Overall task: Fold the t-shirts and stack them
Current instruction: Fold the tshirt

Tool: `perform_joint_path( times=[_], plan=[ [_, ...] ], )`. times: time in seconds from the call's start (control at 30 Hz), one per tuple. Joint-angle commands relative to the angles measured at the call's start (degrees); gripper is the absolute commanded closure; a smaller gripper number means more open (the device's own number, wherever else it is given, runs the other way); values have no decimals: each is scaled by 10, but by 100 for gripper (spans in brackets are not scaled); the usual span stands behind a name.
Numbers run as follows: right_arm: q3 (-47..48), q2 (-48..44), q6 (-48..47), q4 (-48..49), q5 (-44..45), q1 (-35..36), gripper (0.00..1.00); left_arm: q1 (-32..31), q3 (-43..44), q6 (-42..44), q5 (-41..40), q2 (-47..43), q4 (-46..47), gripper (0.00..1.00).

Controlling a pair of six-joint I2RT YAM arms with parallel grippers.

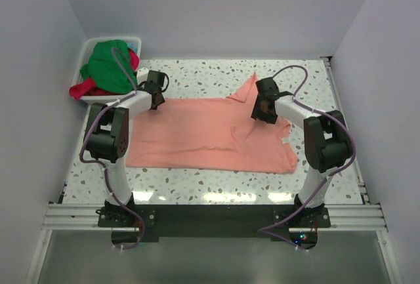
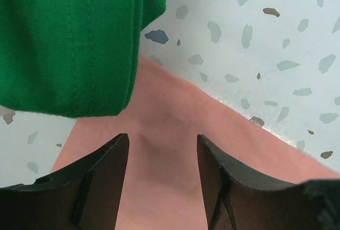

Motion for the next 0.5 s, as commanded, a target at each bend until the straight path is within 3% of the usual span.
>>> perform_joint_path(
  times=[0.0,0.47],
  plan=[
    [21,15,15,-14,24,-10,46,1,-2,29,9,-10,28,41],
    [24,91,23,-42,13,-73,49,1,-9,22,38,-40,21,39]
  ],
)
